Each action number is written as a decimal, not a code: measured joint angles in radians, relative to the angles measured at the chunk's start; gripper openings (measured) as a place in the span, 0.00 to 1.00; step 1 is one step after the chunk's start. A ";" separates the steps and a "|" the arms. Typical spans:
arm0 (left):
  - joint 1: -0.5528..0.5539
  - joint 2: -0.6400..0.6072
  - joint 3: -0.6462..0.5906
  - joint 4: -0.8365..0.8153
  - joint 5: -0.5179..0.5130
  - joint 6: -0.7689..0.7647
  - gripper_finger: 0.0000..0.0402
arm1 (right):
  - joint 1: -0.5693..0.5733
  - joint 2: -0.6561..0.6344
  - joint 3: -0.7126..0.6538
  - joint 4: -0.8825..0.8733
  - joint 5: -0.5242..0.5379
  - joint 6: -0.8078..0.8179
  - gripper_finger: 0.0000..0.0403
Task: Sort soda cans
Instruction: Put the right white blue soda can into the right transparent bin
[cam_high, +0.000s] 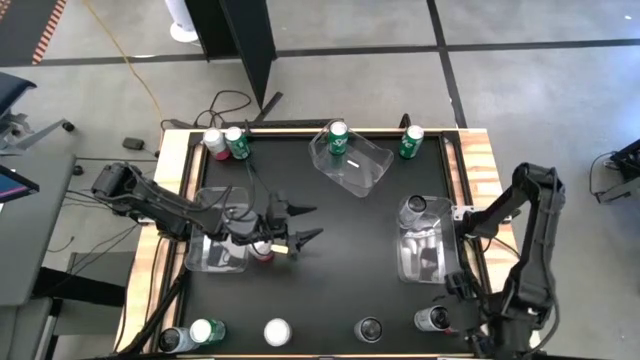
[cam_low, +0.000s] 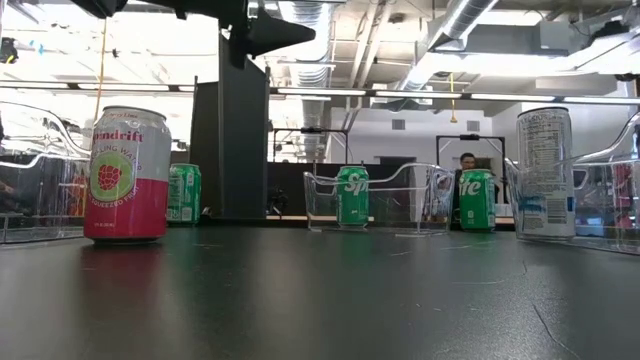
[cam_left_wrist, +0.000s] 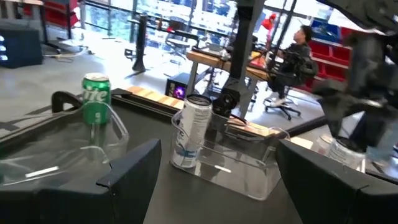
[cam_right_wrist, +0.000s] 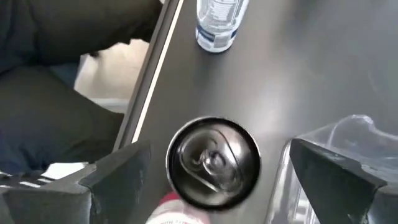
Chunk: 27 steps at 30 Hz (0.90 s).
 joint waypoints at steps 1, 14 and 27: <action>-0.008 0.000 0.000 0.000 -0.012 -0.002 0.77 | -0.007 0.012 0.005 -0.001 -0.021 -0.008 0.99; -0.048 0.000 0.000 0.039 -0.095 0.030 0.77 | -0.047 0.093 0.010 -0.006 -0.124 -0.034 0.99; -0.054 0.000 0.000 0.035 -0.096 0.034 0.77 | -0.110 0.165 0.009 -0.002 -0.180 -0.086 0.87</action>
